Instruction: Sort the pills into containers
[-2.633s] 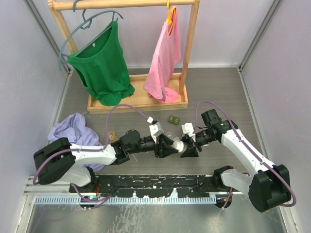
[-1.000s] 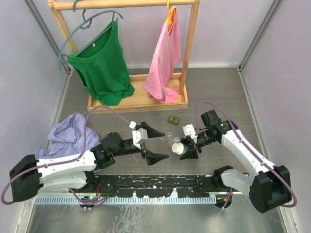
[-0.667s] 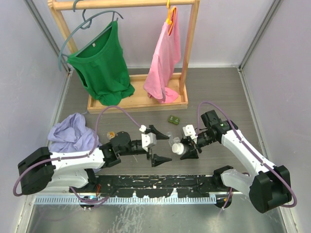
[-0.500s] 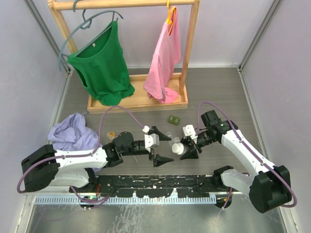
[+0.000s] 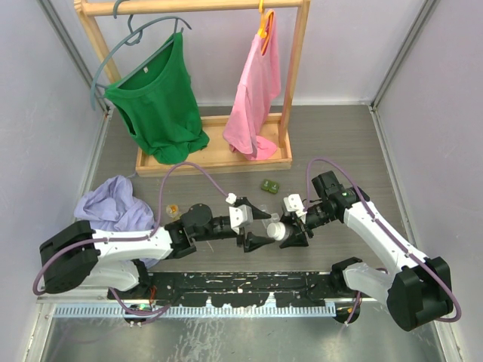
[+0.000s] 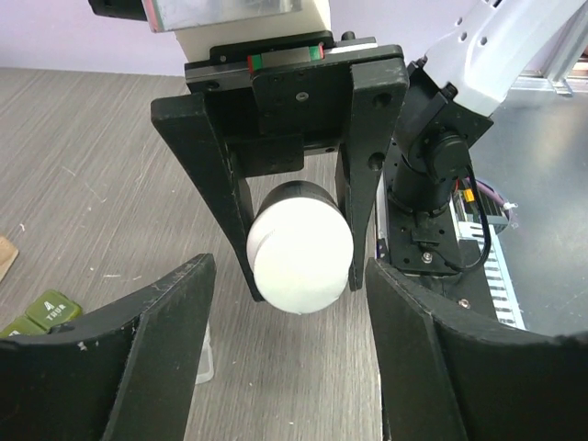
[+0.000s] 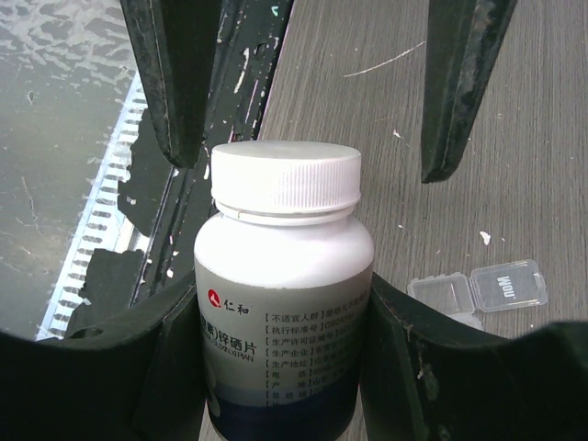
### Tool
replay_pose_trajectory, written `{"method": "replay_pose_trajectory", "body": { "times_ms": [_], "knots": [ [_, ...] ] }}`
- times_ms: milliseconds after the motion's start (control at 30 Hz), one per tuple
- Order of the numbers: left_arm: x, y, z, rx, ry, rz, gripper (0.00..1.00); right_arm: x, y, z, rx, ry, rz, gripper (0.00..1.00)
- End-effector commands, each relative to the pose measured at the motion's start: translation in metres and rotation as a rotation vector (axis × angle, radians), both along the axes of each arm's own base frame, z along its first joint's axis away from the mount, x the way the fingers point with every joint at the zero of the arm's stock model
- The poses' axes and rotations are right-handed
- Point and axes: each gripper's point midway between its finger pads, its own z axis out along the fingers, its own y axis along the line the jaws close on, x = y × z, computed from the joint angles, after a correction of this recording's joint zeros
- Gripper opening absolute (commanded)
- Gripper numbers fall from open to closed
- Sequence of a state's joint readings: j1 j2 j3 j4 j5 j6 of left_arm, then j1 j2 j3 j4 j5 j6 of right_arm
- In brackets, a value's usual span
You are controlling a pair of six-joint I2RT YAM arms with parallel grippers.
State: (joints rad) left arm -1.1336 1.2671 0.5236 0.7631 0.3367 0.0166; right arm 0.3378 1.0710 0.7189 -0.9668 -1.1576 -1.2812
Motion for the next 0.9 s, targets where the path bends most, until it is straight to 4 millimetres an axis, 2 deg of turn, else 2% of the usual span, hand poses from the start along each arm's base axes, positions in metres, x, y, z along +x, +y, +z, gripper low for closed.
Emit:
{"method": "replay_pose_trajectory", "body": {
  "times_ms": [0,233,467,667,800,867],
  "knots": [
    [0.005,-0.012,0.031,-0.093,-0.042,0.010,0.66,0.004,0.006,0.018,0.049,-0.041,0.017,0.01],
    [0.004,-0.015,0.029,-0.090,-0.032,0.004,0.60,0.003,0.006,0.018,0.048,-0.042,0.018,0.01],
    [0.004,-0.014,0.030,-0.094,-0.020,0.005,0.49,0.003,0.006,0.017,0.047,-0.041,0.017,0.01],
    [0.004,-0.013,0.033,-0.108,0.044,0.021,0.22,0.004,0.006,0.017,0.046,-0.041,0.017,0.01],
    [0.009,-0.008,0.036,-0.140,0.201,0.085,0.14,0.004,0.006,0.017,0.046,-0.042,0.016,0.01],
    [0.014,-0.002,0.046,-0.187,0.336,0.147,0.11,0.004,0.006,0.016,0.044,-0.038,0.017,0.01]
  ]
}}
